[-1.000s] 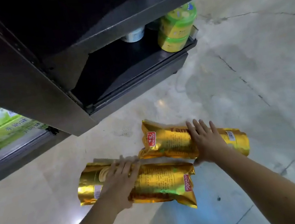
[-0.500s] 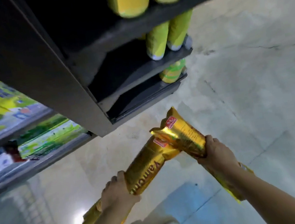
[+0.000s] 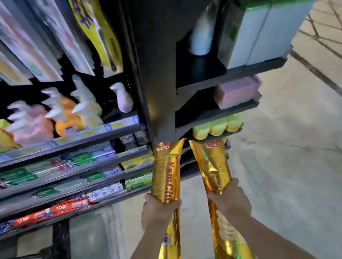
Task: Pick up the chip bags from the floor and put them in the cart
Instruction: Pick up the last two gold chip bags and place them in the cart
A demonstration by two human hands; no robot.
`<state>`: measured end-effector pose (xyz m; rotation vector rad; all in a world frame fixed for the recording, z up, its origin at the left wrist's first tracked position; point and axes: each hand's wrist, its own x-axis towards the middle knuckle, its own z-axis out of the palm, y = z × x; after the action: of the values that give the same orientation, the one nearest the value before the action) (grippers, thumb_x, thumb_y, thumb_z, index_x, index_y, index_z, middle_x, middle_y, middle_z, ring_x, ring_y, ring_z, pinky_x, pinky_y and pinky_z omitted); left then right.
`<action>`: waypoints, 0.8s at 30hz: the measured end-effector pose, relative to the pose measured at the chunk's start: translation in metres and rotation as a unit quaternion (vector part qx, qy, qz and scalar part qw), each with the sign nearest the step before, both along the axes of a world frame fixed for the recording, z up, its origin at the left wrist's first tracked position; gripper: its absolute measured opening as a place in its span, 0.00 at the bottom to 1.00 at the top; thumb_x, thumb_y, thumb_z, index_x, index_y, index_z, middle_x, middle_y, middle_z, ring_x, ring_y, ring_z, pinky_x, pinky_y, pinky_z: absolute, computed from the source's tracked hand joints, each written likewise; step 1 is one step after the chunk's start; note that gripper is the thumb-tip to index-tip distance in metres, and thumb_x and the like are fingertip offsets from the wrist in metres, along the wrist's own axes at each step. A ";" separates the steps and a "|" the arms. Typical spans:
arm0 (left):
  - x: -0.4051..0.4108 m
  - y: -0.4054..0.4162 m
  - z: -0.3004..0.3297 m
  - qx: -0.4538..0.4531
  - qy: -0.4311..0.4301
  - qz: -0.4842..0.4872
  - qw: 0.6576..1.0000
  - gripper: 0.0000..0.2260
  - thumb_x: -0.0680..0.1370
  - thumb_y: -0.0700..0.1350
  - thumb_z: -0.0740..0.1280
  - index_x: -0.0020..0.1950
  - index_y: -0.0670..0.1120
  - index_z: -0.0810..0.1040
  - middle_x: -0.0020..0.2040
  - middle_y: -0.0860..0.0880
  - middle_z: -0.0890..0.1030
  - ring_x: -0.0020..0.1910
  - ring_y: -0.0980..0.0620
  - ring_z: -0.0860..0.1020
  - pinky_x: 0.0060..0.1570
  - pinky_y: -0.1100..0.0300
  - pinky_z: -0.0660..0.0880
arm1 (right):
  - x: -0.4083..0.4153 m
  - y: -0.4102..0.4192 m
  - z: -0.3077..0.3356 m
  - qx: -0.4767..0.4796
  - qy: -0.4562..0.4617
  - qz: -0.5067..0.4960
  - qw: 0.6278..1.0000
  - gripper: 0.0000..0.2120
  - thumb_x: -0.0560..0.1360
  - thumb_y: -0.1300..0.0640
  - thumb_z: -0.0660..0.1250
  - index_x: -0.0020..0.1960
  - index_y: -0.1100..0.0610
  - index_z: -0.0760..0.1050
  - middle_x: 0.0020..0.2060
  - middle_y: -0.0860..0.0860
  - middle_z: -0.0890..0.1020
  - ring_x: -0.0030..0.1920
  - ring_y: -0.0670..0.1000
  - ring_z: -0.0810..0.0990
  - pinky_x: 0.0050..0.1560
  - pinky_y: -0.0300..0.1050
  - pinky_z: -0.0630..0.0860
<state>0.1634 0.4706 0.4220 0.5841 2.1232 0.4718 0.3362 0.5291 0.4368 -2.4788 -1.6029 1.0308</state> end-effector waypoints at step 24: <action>-0.258 -0.331 0.174 0.042 0.166 0.332 0.928 0.29 0.67 0.61 0.72 0.56 0.45 0.65 0.55 0.45 0.78 0.47 0.48 0.76 0.44 0.56 0.73 | -0.365 -0.264 0.172 -0.009 0.172 0.328 0.929 0.34 0.68 0.43 0.72 0.64 0.61 0.65 0.60 0.59 0.78 0.60 0.60 0.78 0.56 0.50 0.74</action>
<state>-0.0949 0.1401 0.5955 -0.0464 2.6221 0.8876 -0.0285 0.2655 0.6092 -1.6285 -2.3308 1.4309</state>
